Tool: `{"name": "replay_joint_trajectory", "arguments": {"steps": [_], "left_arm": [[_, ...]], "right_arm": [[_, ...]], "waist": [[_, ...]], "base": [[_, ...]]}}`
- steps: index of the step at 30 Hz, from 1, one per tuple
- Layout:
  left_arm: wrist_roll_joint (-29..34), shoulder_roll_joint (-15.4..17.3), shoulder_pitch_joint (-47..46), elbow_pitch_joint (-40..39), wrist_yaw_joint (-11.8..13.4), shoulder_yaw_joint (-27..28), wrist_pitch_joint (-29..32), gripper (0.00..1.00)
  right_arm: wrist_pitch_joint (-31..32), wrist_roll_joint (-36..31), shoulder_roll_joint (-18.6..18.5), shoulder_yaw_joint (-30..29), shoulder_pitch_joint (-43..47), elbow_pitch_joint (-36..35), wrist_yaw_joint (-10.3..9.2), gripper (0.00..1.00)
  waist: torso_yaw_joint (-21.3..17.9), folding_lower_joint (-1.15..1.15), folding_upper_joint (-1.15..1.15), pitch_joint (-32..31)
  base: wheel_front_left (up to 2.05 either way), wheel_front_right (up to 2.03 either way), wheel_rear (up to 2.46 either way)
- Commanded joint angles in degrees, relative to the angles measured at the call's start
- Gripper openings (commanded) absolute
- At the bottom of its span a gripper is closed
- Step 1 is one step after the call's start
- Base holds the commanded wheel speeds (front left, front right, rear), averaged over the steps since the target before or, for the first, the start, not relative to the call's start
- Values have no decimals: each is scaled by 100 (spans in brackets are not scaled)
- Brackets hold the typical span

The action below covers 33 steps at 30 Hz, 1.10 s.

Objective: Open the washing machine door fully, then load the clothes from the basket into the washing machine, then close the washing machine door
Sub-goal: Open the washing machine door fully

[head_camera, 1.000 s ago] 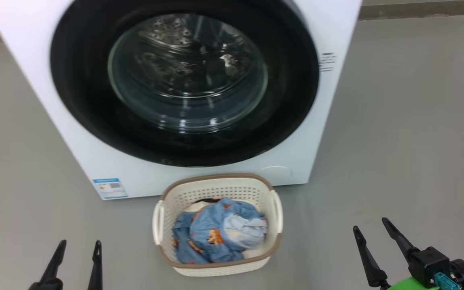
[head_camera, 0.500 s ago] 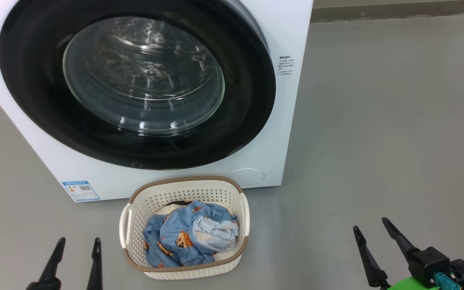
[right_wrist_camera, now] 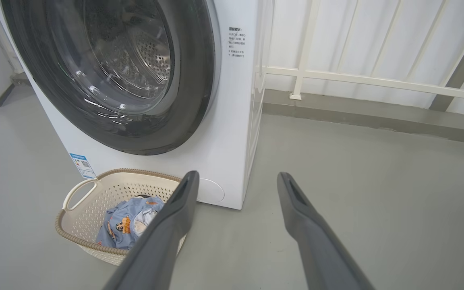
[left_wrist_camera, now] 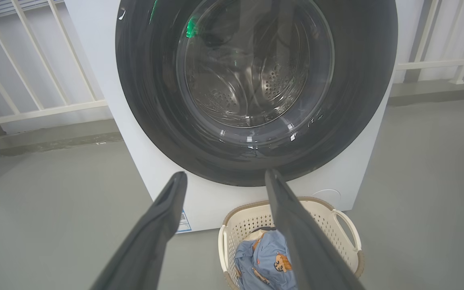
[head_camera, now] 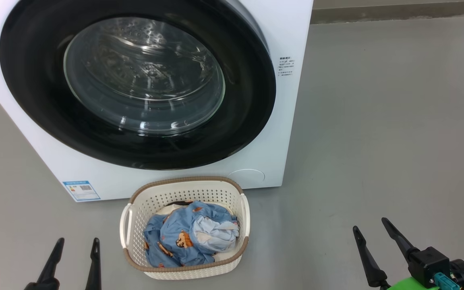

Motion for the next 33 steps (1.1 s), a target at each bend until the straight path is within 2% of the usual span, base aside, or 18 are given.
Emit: {"name": "replay_joint_trajectory", "arguments": {"steps": [1, 10, 11, 12, 13, 24, 27, 33], "left_arm": [[-5, 53, -172, -125, -13, 217, -38, 100], [-5, 38, -185, -120, -34, 260, -38, 100], [-3, 36, -185, -121, -36, 264, -38, 100], [-2, 35, -185, -121, -38, 268, -38, 100], [-2, 33, -185, -121, -40, 272, -38, 100], [2, 17, -156, -134, -56, 317, -38, 100], [2, 13, -148, -142, -56, 316, -38, 100], [-15, 5, -155, -130, -61, 333, -38, 100]], "right_arm": [[-70, 20, -55, 153, -78, -122, 10, 100], [-70, 108, -60, 153, -108, -144, 10, 100], [-70, 127, -61, 162, -108, -141, 10, 67], [-70, 155, -60, 171, -107, -144, 10, 13], [-70, 181, -63, 183, -106, -151, 10, 0], [-70, 391, -39, 229, -83, -171, 10, 0], [-70, 848, 113, 99, -46, -224, 10, 0], [-70, 2326, 316, -52, 27, -275, 10, 0]], "waist": [[4, 0, 0, 0], [17, 0, 0, 3], [17, 0, 0, 1], [18, 0, 0, -1], [17, 0, 0, -3], [-7, 0, 0, -24], [-14, 0, 0, -18], [-15, 0, 0, -2]], "base": [[0, 0, 0], [0, 0, 0], [0, 0, 0], [0, 0, 0], [0, 0, 0], [0, 0, 0], [0, 0, 0], [0, 0, 0]]}}
